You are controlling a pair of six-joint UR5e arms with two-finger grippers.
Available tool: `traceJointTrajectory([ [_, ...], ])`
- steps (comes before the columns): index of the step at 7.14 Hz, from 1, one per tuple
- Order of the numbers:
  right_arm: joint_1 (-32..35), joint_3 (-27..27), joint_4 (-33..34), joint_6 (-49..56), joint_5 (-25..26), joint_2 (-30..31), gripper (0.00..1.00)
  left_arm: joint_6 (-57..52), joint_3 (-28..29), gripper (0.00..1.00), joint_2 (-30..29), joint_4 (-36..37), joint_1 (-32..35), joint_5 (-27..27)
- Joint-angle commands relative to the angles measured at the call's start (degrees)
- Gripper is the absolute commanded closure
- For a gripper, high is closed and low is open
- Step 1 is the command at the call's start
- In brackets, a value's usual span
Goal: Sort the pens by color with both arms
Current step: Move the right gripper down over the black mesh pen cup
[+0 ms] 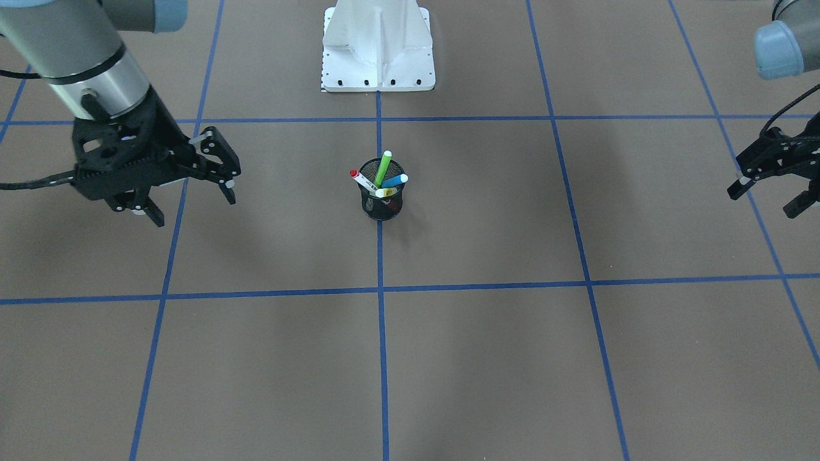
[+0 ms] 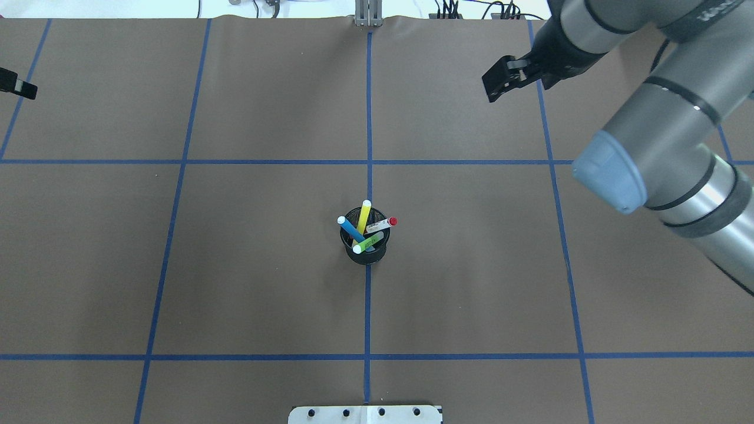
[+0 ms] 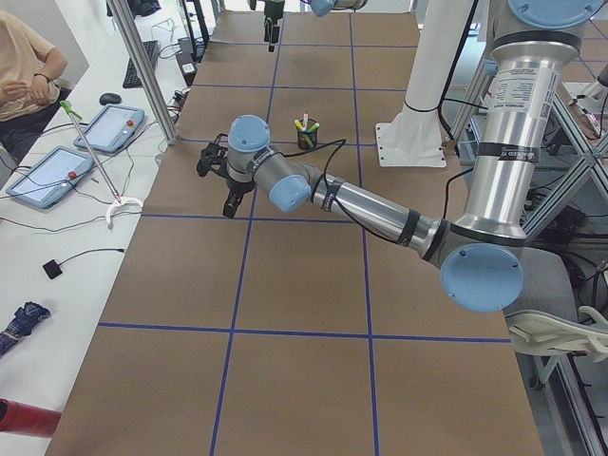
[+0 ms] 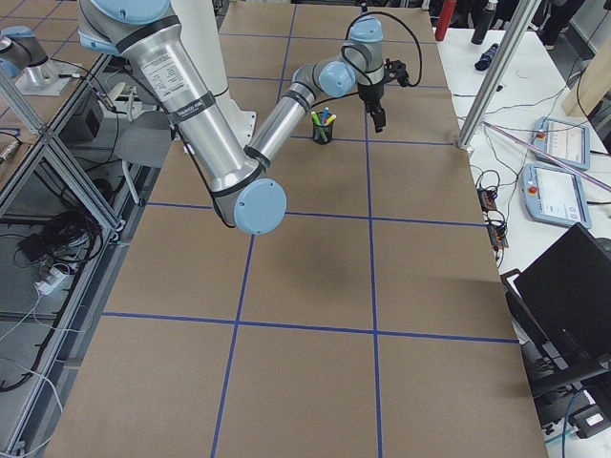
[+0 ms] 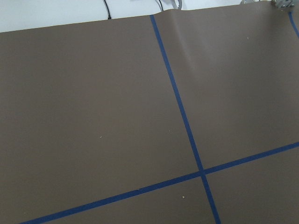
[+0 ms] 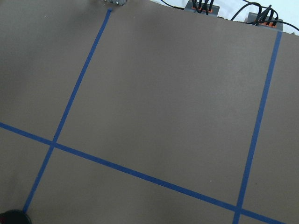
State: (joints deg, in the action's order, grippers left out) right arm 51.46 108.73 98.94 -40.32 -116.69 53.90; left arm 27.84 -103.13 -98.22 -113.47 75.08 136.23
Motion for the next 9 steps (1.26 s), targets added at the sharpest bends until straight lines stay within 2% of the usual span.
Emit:
traceJointTrajectory([
  [1, -8.62, -5.07, 11.13, -9.82, 4.62, -12.34, 0.02, 0.02, 0.03, 0.0, -0.05, 0.0, -0.29, 0.0],
  [3, -13.03, -17.34, 12.42, -17.48, 4.63, -22.82, 0.02, 0.02, 0.03, 0.0, 0.04, -0.08, -0.46, 0.0],
  [4, -13.83, -25.5, 12.6, -17.95, 4.55, -28.09, 0.04, 0.02, 0.03, 0.0, 0.13, -0.08, -0.46, 0.0],
  [5, -15.58, -31.15, 12.95, -17.95, 4.54, -31.71, 0.07, 0.02, -0.06, 0.0, 0.13, -0.35, -0.46, 0.09],
  [6, -17.08, -31.99, 16.34, -17.95, 4.63, -32.62, 0.09, 0.02, -0.06, 0.0, 0.13, -0.35, -0.55, 0.09],
  [7, -18.4, -32.18, 20.21, -17.95, 4.55, -33.67, 0.18, 0.02, -0.06, 0.0, 0.13, -0.35, -0.55, 0.09],
  [9, -20.51, -36.2, 20.86, -17.95, 4.63, -34.56, 0.28, -0.07, -0.15, 0.0, 0.13, -0.44, -0.55, 0.09],
])
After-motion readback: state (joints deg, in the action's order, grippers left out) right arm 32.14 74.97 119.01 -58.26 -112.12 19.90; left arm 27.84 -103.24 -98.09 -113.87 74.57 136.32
